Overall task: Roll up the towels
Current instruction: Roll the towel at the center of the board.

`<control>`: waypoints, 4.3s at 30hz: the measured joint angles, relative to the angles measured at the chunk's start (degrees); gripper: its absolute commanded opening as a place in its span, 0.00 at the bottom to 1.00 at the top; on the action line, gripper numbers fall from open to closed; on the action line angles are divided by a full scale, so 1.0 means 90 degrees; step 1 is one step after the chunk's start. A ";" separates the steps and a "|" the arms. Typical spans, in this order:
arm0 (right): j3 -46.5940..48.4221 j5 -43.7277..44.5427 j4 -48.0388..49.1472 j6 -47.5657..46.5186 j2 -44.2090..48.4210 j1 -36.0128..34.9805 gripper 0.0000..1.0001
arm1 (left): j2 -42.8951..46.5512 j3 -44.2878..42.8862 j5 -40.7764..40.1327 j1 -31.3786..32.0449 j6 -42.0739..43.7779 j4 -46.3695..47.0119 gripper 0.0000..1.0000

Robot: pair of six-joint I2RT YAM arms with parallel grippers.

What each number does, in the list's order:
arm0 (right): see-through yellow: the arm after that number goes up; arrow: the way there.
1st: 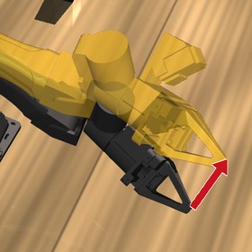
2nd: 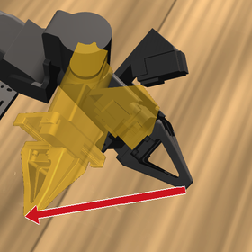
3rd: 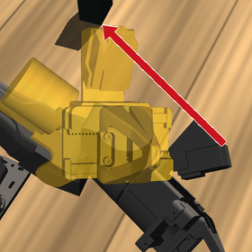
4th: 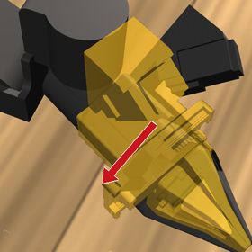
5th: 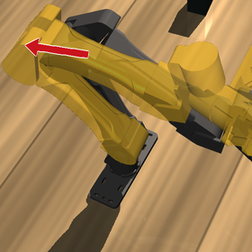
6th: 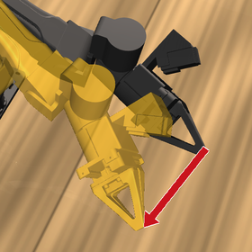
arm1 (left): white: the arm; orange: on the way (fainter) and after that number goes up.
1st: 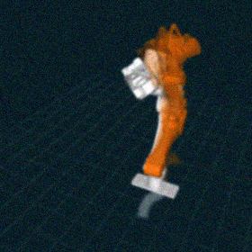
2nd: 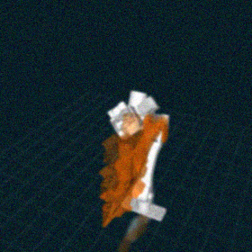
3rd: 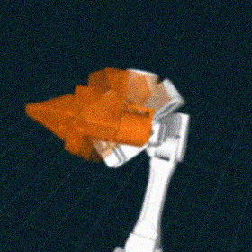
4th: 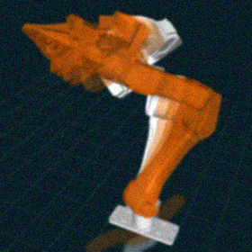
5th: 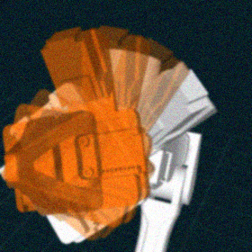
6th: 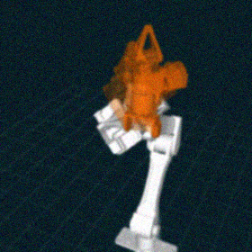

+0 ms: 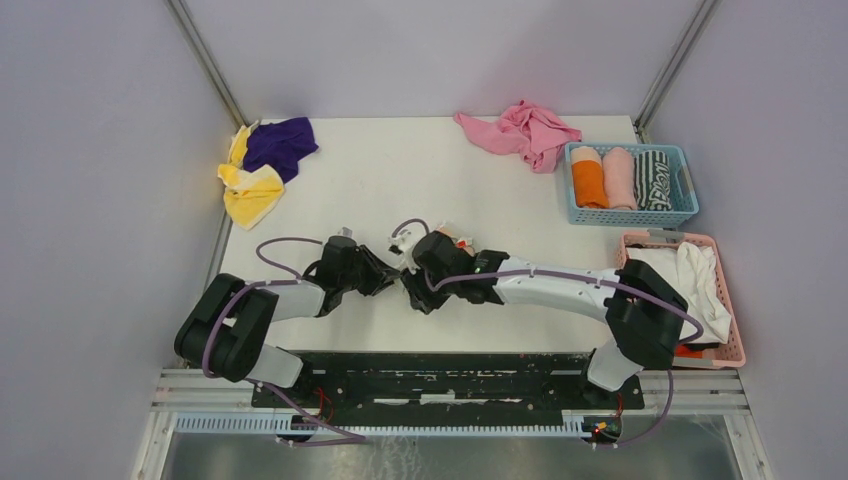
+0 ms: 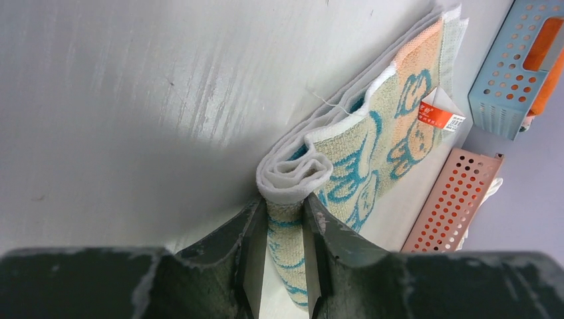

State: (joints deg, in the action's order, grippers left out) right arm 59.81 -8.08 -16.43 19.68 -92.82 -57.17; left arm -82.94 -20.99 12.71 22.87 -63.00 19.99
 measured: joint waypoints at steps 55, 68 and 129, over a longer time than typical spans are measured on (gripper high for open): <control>-0.1285 -0.3956 0.4012 0.2492 -0.1617 0.1090 0.00 | 0.3905 0.0549 -0.0828 -0.0044 -0.0005 -0.3361 0.71; -0.2477 -0.4388 0.6810 0.4728 -0.2460 0.1566 0.00 | 0.2477 0.0449 -0.0100 -0.0051 -0.0163 -0.2509 0.71; 0.1462 0.4301 -0.1326 -0.0792 -0.1766 -0.1982 0.53 | 0.0182 0.0129 -0.0359 0.0534 -0.1226 -0.0112 0.41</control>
State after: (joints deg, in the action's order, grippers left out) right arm 72.97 30.63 -28.36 12.56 -108.71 -75.00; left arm -81.30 -19.84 9.47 27.68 -74.04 18.98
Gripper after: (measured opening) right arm 0.543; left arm 0.412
